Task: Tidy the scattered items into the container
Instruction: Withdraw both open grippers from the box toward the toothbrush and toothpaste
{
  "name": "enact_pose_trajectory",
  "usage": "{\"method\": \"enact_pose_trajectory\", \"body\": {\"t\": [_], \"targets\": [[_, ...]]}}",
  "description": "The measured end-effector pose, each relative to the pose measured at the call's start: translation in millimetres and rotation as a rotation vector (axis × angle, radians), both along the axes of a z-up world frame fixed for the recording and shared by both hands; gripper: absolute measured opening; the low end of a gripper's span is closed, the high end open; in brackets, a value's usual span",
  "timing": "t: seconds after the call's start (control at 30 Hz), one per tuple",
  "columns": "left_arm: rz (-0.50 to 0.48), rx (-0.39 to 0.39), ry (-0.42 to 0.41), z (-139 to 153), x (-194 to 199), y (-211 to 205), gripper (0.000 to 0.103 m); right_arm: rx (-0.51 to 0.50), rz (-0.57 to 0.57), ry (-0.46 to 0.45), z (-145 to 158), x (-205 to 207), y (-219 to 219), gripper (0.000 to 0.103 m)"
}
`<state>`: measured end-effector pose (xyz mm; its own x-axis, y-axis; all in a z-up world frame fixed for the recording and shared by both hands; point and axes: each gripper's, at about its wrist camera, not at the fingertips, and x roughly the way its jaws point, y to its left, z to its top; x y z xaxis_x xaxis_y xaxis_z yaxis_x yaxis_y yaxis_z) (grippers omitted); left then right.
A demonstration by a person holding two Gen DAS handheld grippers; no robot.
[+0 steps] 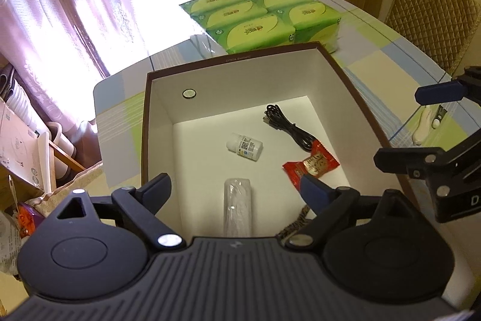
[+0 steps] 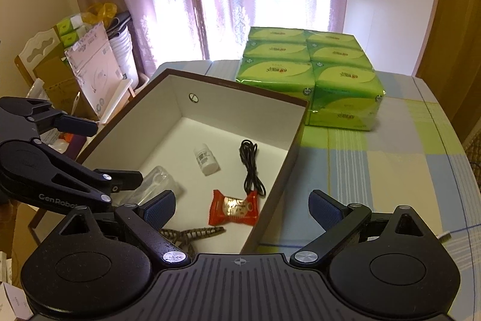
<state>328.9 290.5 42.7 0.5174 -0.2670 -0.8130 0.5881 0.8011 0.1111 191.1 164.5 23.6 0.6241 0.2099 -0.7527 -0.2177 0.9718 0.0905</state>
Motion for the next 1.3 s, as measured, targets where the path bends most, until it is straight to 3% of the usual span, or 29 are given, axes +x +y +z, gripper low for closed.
{"method": "enact_pose_trajectory", "body": {"t": [0.83,1.3], "targets": [[0.065,-0.012,-0.071,31.6,-85.4,20.0,0.1,-0.008,0.119,-0.03,8.7,-84.0,14.0,0.1],[0.121,-0.009,-0.047,24.3,-121.2,33.3,0.1,-0.032,0.177,-0.014,0.3,-105.7,16.8,0.1]]}}
